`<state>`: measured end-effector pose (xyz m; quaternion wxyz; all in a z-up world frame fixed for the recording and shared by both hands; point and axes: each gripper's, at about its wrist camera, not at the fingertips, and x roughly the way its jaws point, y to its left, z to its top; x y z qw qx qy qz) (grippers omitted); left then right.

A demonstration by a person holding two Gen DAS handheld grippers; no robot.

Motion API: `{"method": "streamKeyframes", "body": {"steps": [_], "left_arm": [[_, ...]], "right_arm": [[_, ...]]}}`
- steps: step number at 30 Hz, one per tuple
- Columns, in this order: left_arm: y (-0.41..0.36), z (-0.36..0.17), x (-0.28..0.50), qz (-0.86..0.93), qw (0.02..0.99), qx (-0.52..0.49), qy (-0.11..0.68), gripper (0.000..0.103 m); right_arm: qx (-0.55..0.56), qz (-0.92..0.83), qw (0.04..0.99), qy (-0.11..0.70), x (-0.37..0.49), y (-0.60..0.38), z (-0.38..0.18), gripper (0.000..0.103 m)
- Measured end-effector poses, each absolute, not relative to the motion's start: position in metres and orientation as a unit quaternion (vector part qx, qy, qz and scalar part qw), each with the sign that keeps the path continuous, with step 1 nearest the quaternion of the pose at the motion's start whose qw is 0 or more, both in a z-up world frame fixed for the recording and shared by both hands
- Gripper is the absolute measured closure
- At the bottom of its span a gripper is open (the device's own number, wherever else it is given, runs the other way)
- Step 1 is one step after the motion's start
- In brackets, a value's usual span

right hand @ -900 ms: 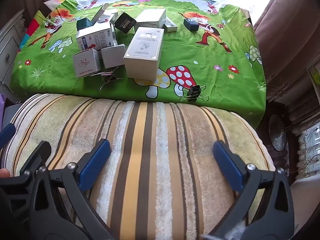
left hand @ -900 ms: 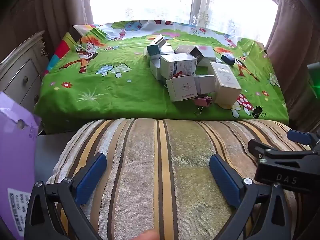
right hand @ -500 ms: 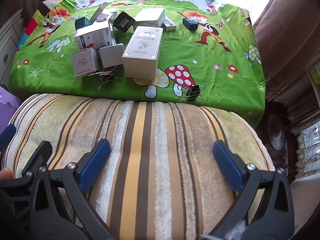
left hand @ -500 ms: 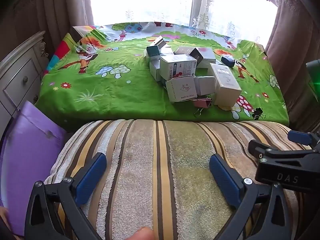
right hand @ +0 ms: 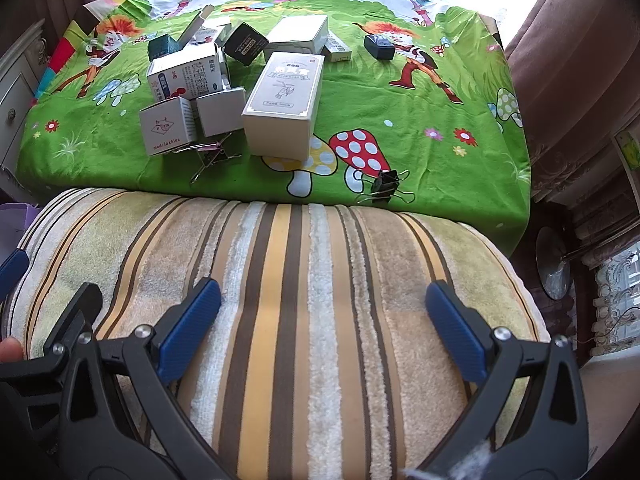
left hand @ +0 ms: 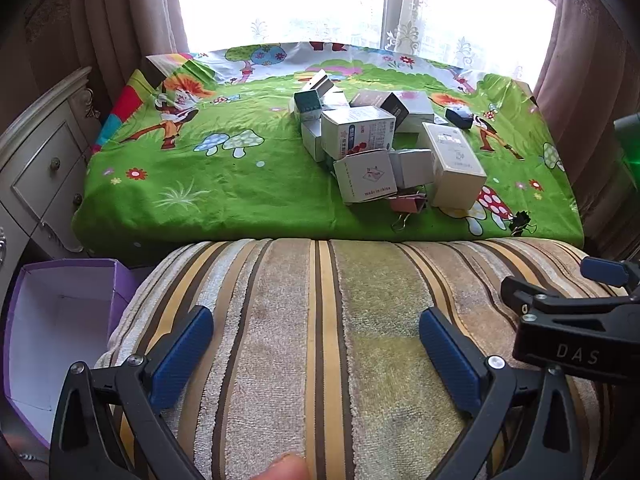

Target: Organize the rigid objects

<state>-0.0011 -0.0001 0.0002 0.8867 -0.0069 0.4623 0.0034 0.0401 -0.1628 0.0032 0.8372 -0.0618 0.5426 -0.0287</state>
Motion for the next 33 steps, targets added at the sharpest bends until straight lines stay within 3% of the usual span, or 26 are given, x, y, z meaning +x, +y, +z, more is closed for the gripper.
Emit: {"method": "streamKeyframes", "body": {"steps": [33], "left_arm": [[-0.0068,0.0012,-0.0019,0.017,0.883,0.007,0.468,0.000]], "right_arm": [[-0.052,-0.028,0.844,0.532,0.0382,-0.1644,0.0008,0.000]]}}
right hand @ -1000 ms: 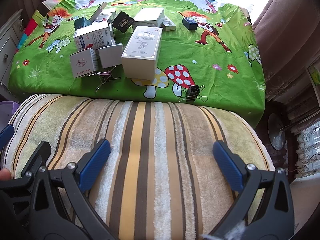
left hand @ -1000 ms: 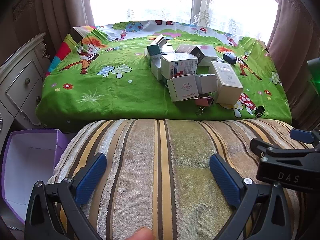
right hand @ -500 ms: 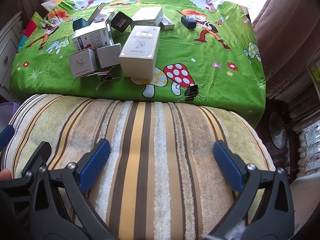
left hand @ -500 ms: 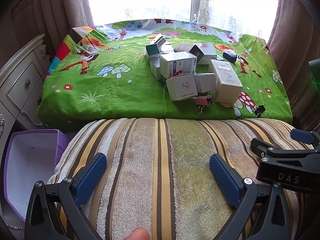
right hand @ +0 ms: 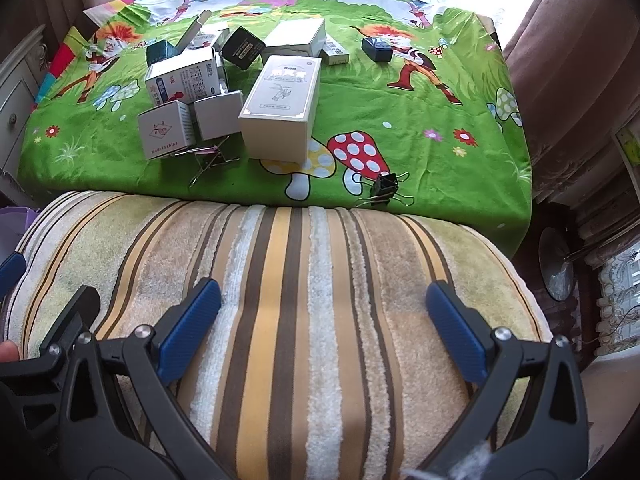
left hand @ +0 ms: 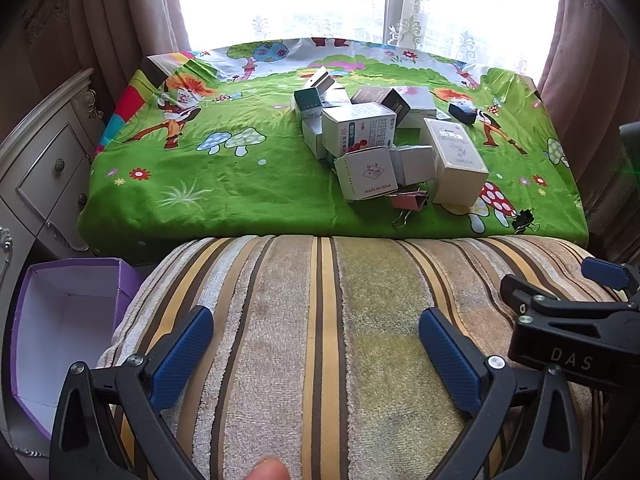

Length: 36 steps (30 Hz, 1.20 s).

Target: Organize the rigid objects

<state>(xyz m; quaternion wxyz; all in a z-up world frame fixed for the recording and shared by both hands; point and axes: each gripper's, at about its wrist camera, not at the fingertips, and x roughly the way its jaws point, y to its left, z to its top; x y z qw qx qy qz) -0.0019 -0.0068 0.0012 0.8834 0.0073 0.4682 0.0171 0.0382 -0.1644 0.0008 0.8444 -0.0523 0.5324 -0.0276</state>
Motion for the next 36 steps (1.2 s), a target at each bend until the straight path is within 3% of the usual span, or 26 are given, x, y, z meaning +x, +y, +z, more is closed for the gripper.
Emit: {"method": "streamKeyframes", "body": {"steps": [36], "left_arm": [[-0.002,0.019,-0.003,0.011,0.894,0.004,0.448,0.000]], "right_arm": [[-0.022,0.024,0.846,0.533,0.043,-0.179,0.005,0.000]]}}
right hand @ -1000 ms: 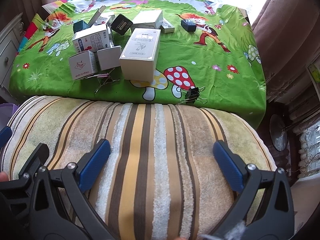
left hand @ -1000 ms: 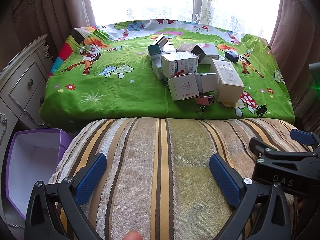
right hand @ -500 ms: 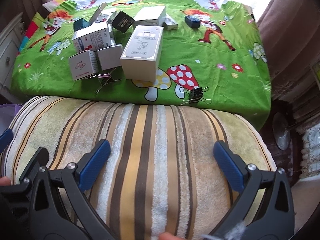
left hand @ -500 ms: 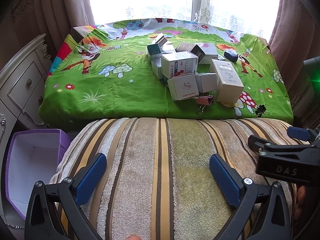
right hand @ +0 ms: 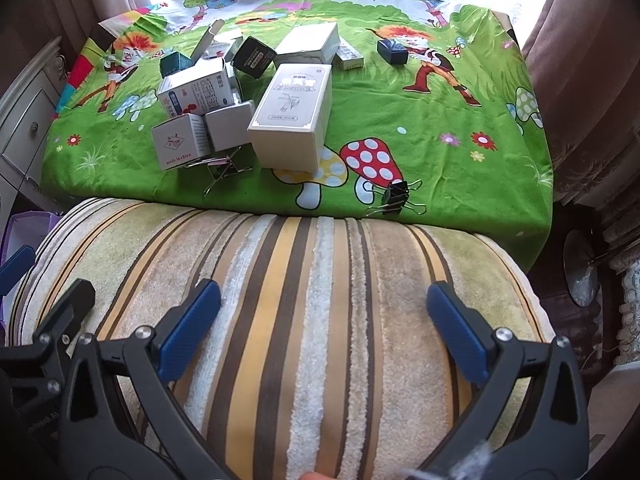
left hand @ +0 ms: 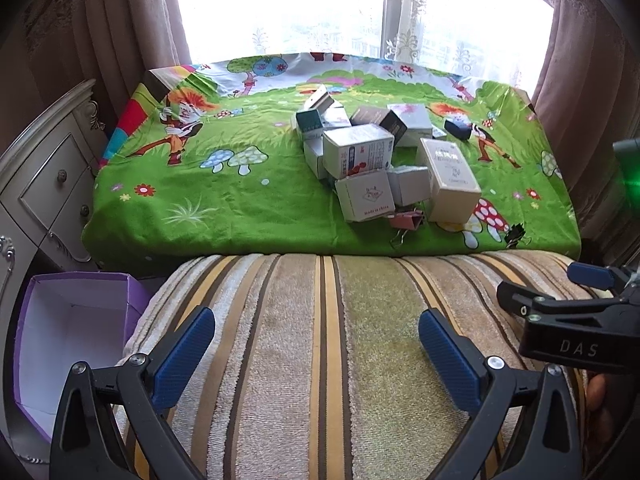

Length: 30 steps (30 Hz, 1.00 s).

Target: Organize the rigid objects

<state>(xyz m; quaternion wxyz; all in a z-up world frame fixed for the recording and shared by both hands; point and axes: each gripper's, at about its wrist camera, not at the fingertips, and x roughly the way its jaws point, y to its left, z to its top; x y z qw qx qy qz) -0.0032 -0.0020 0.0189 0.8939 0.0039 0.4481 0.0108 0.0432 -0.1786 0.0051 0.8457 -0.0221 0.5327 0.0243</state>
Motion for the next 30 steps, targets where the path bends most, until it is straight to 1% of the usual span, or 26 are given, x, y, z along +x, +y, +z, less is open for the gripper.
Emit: {"method": "streamKeyframes", "body": {"steps": [4,9,19,23,30], "left_arm": [[0.001,0.023,-0.002,0.010,0.896,0.000,0.443,0.002],[0.006,0.024,0.001,0.010,0.895,-0.005,0.446,0.008],[0.021,0.027,0.012,0.002,0.892,-0.031,0.451,0.010],[0.026,0.026,0.017,-0.008,0.890,-0.047,0.454,0.019],[0.028,0.032,0.038,-0.033,0.889,-0.069,0.451,0.024]], "right_arm": [[-0.014,0.029,0.850,0.526,0.042,-0.181,0.008,0.000],[-0.002,0.033,0.856,0.515,0.041,-0.184,0.013,0.000],[0.022,0.052,0.865,0.499,0.042,-0.189,0.026,0.000],[0.022,0.061,0.867,0.493,0.045,-0.190,0.031,0.000],[0.003,0.079,0.868,0.490,0.060,-0.189,0.036,0.000]]}}
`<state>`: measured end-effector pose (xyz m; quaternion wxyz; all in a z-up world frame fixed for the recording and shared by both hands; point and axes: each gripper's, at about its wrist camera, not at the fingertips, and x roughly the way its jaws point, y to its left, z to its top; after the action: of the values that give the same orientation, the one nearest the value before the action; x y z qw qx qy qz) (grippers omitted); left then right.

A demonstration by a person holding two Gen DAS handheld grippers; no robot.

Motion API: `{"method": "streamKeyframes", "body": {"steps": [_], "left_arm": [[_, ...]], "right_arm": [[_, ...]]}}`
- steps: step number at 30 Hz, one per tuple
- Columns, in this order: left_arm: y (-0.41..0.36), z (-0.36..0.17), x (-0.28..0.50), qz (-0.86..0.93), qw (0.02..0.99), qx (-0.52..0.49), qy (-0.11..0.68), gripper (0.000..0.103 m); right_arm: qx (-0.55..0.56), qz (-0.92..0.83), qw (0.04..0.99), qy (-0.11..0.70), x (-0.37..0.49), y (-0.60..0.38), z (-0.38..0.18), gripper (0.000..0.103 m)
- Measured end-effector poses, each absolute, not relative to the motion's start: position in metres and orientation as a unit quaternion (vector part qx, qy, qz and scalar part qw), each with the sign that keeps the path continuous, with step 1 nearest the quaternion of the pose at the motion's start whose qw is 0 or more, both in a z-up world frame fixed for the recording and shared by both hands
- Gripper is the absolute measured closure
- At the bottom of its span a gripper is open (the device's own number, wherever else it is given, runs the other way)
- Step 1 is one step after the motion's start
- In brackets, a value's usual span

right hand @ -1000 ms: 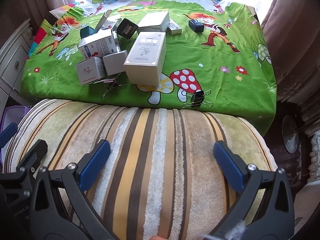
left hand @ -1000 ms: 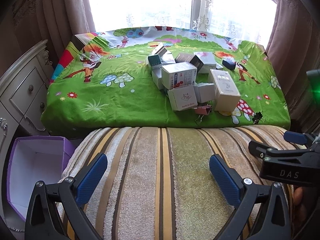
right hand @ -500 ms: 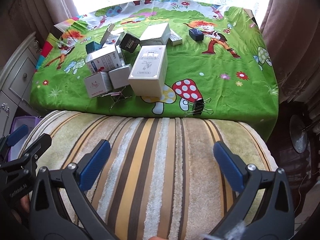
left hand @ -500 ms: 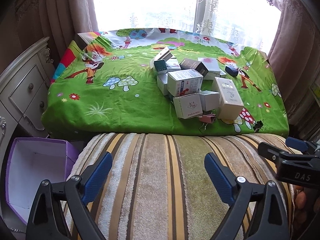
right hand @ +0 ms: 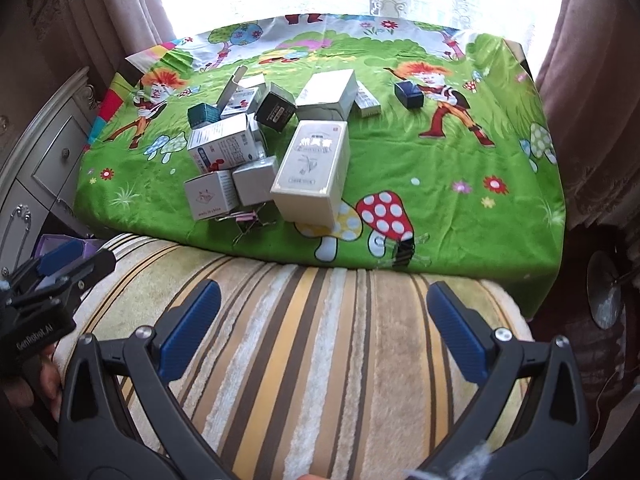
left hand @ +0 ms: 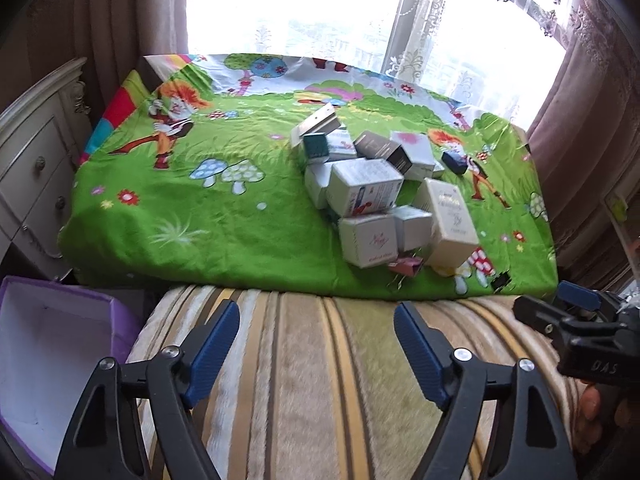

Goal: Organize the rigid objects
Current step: 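Grasp the teal box with the left tool while the right tool grasps the white printed box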

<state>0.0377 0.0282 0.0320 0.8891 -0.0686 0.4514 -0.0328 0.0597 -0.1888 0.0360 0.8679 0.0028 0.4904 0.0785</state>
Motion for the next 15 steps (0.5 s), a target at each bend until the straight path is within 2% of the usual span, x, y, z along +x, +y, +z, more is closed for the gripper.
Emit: {"method": "streamKeyframes", "body": {"steps": [15], "left_arm": [[0.043,0.044,0.128,-0.047,0.875,-0.133,0.464,0.025]], "right_arm": [[-0.033,0.127,0.851,0.509,0.123,-0.164,0.047,0.001]]}}
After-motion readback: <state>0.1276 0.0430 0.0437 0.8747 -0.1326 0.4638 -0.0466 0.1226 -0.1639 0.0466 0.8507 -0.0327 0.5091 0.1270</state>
